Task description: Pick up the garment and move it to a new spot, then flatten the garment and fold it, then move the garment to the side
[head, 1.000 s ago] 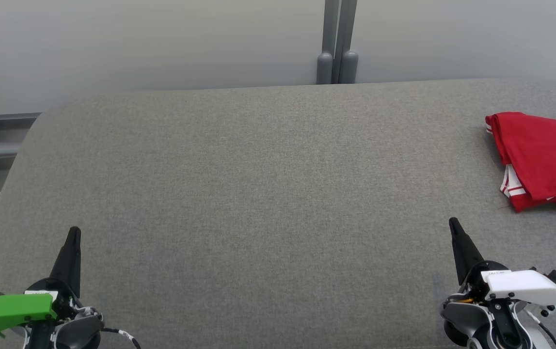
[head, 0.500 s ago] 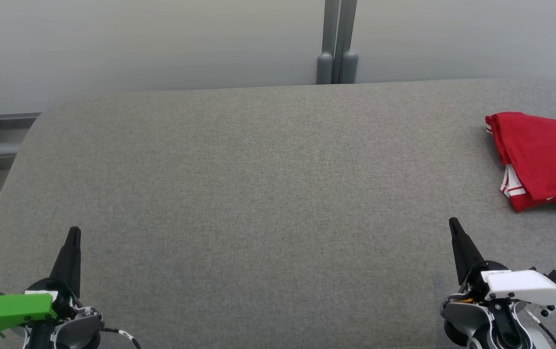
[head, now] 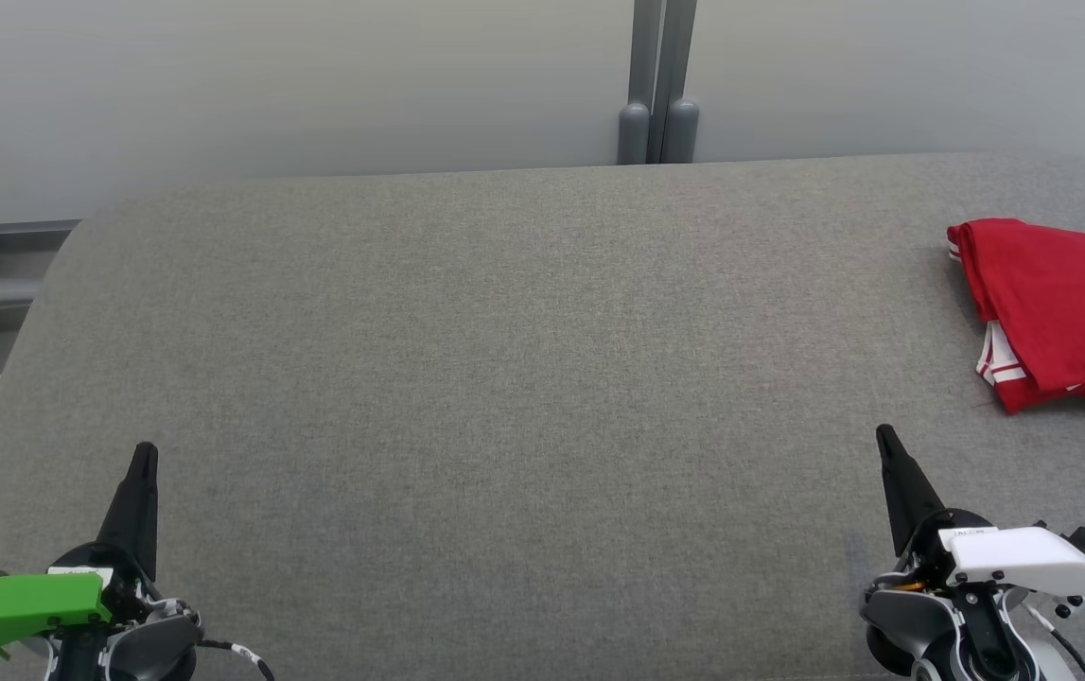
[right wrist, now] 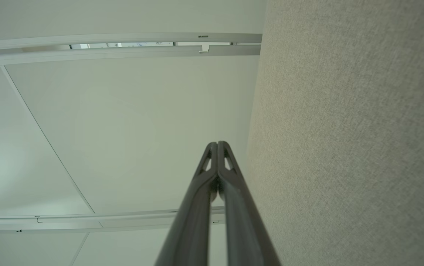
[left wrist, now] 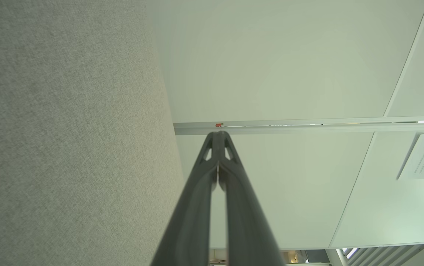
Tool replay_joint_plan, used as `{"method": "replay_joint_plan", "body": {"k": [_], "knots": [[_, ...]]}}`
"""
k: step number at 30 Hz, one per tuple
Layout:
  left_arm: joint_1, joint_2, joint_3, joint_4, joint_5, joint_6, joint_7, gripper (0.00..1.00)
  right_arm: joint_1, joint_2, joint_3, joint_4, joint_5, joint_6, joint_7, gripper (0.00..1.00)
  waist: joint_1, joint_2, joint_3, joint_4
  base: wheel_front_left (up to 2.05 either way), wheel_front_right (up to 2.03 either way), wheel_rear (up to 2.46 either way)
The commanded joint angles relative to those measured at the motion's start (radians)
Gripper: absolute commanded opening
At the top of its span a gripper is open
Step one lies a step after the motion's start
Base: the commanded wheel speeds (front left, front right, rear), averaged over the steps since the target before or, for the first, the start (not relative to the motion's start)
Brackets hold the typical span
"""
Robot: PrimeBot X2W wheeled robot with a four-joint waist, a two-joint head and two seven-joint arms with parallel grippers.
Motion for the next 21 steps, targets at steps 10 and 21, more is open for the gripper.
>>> {"method": "replay_joint_plan", "body": {"k": [10, 21], "knots": [[-0.011, 0.006, 0.002, -0.003, -0.012, -0.006, 0.001, 0.00, -0.003, -0.004, -0.002, -0.004, 0.001, 0.000, 0.001, 0.00, 0.0000, -0.0001, 0.000, 0.000, 0.00, 0.00, 0.00], [-0.011, 0.006, 0.002, -0.003, -0.012, -0.006, 0.001, 0.00, -0.003, -0.004, -0.002, -0.004, 0.001, 0.000, 0.001, 0.00, 0.0000, -0.0001, 0.000, 0.000, 0.00, 0.00, 0.00]]}}
